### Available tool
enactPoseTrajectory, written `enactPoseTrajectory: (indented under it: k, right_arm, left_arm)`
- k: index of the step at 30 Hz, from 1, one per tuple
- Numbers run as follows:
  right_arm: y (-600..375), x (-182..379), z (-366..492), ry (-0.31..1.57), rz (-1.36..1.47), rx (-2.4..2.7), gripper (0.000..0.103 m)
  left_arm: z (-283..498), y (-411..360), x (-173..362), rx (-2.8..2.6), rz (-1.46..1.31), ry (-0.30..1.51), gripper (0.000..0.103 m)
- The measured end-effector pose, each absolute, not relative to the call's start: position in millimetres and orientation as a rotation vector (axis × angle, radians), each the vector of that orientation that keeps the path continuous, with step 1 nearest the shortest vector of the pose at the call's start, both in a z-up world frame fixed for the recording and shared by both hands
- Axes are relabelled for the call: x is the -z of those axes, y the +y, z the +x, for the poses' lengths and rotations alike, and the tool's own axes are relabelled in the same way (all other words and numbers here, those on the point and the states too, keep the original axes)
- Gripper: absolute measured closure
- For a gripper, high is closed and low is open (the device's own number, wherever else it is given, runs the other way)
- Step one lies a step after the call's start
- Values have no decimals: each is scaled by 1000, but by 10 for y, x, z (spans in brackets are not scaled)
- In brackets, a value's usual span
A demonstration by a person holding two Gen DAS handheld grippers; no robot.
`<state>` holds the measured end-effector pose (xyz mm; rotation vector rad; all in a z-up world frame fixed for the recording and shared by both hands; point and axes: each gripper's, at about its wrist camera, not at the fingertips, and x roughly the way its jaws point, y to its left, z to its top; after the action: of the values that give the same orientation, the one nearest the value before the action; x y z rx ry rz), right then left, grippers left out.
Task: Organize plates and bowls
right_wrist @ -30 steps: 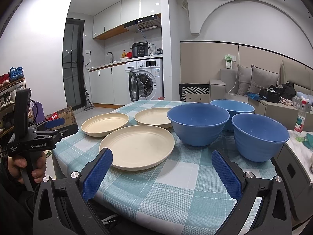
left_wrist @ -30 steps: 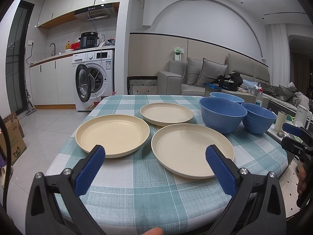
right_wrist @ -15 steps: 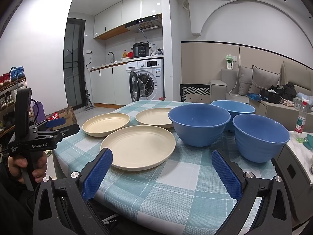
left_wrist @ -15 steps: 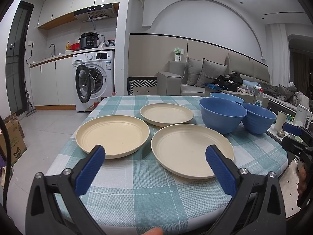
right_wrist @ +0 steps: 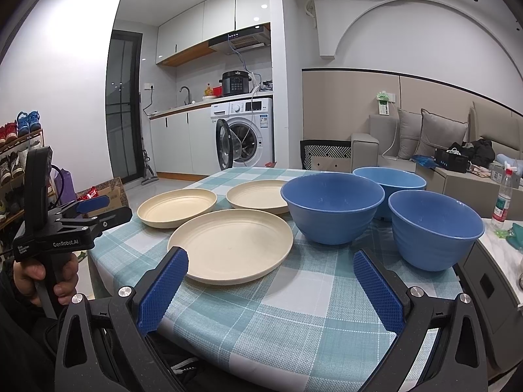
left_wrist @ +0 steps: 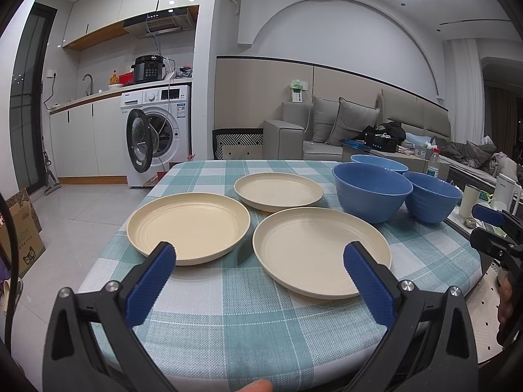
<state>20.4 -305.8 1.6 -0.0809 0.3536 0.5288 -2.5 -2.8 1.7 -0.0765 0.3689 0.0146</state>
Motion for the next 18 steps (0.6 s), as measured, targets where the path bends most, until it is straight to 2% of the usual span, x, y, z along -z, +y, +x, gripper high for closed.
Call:
enactPoseTrajectory:
  k: [18]
  right_arm:
    - [-3080,-29,242,362,-77,-514,0]
  left_arm:
    - [11,49,-85,-19,-87,368,0]
